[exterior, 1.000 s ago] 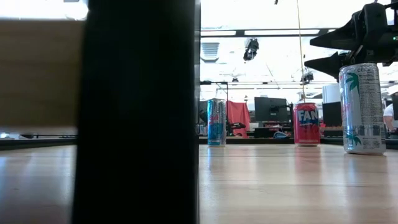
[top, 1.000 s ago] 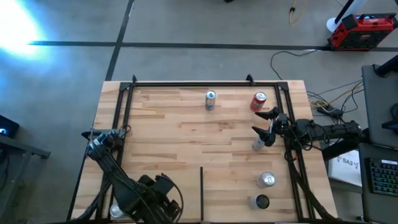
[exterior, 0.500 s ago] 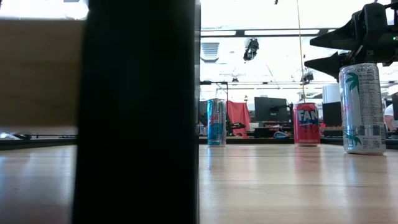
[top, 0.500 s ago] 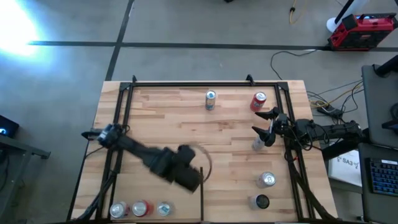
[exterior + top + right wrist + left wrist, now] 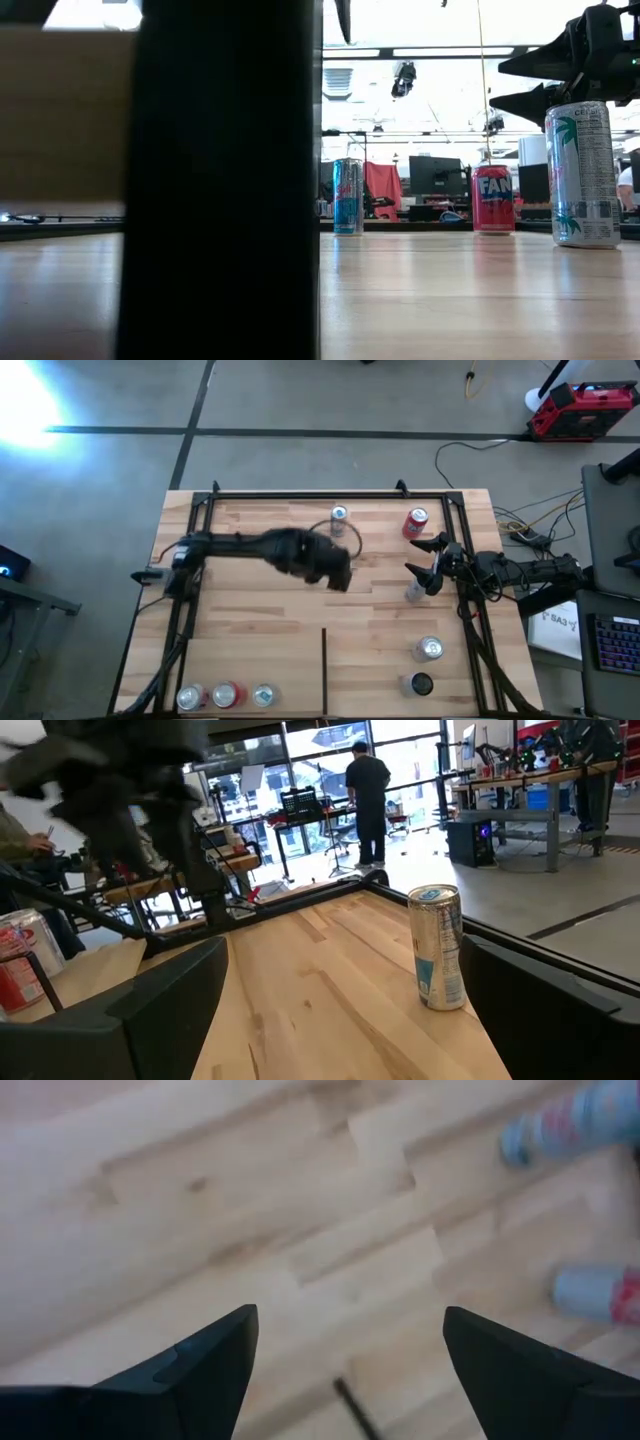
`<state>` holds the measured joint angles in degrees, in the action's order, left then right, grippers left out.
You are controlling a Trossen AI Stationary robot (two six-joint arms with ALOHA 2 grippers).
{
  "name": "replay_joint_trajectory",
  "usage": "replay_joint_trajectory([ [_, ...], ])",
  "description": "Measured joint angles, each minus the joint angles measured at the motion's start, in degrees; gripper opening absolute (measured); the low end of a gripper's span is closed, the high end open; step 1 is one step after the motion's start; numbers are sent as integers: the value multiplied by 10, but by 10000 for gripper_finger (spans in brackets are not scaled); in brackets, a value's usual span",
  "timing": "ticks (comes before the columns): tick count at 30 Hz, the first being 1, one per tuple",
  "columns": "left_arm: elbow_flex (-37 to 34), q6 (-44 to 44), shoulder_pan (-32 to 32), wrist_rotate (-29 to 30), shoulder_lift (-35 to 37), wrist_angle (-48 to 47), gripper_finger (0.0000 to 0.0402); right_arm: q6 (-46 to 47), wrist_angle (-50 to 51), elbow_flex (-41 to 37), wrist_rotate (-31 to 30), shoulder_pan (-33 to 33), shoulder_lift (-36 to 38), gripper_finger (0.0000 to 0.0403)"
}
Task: Place canned beverage on shelf
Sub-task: Move the top white pink soda can to the center of the table
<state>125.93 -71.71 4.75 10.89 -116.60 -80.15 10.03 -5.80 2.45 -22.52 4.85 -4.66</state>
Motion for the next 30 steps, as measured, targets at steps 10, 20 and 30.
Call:
replay_joint_trajectory([
  [10,0,53,-128,-90,-44,34,294,0,0,0,0,0,0,382],
  [20,0,98,-182,-116,-58,104,294,0,0,0,0,0,0,382],
  [30,0,89,-186,-110,-56,158,294,-1,0,0,0,0,0,382],
])
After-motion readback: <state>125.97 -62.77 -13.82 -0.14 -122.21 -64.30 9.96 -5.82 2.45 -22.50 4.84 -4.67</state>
